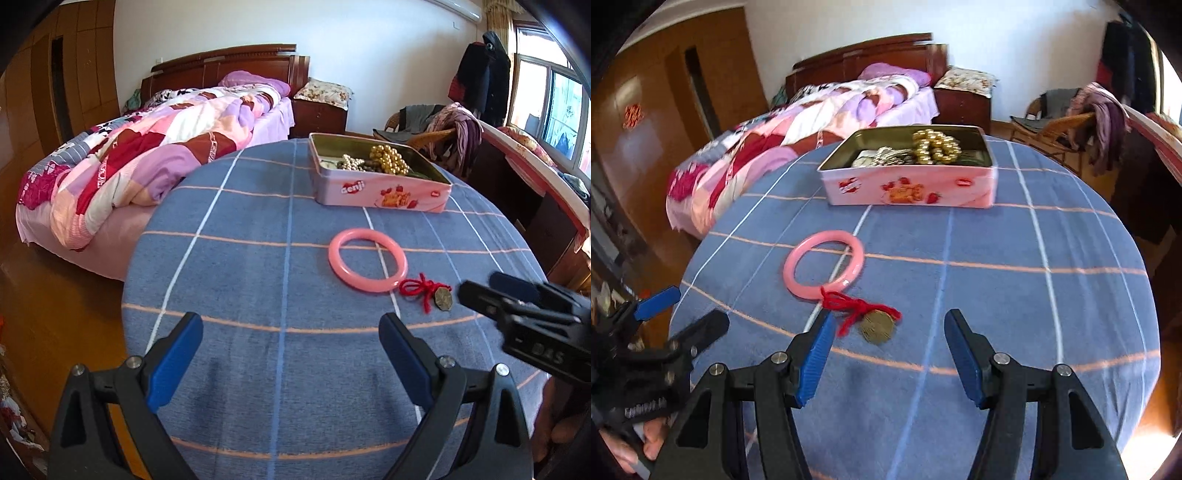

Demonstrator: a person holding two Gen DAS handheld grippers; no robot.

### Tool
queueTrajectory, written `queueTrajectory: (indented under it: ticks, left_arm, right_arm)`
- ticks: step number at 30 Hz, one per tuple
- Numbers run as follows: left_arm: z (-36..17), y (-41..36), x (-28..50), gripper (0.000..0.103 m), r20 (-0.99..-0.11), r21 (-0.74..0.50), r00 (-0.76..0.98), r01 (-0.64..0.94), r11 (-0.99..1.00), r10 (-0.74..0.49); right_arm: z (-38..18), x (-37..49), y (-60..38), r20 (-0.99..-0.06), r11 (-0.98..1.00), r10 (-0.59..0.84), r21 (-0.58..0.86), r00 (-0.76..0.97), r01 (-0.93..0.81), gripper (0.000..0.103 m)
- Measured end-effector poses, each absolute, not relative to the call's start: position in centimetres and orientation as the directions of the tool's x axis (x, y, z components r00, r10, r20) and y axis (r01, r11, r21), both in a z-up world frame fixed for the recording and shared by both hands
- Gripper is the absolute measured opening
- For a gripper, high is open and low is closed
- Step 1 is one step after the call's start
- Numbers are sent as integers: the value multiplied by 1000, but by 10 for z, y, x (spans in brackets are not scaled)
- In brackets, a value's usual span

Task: Organize jewelry
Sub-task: 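Grasp the red-tasseled coin charm with the right tool while the left tool grasps the pink bangle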

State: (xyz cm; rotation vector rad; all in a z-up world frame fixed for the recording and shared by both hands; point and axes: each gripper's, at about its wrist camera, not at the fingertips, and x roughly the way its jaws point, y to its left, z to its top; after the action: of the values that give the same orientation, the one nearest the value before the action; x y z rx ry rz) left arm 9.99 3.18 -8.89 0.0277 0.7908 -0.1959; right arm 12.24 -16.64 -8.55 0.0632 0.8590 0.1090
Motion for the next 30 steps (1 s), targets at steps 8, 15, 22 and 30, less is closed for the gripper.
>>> queueTrajectory:
  ticks: [8,15,22,30]
  left_arm:
    - [-87,36,101,98,-712,-52,682,189,981,-169]
    - [-87,29,105,98,-714,-49,676,208,977,-181]
    - [-84,25,120,97,-718,-88,664,209,974,-207]
    - [-93,1,159,72,-755,-140,610,206,969,-239]
  right_arm:
    - [-110,145,-136,-814,991,64,-18,577,-136,30]
    - [-105,141,-154,-810,994,99,50,578,-100,23]
    - [-70,123,-182,-716,989,133,140,685,-46,23]
    - [-46,118,-195,-659,983,142,184,739,-25,23]
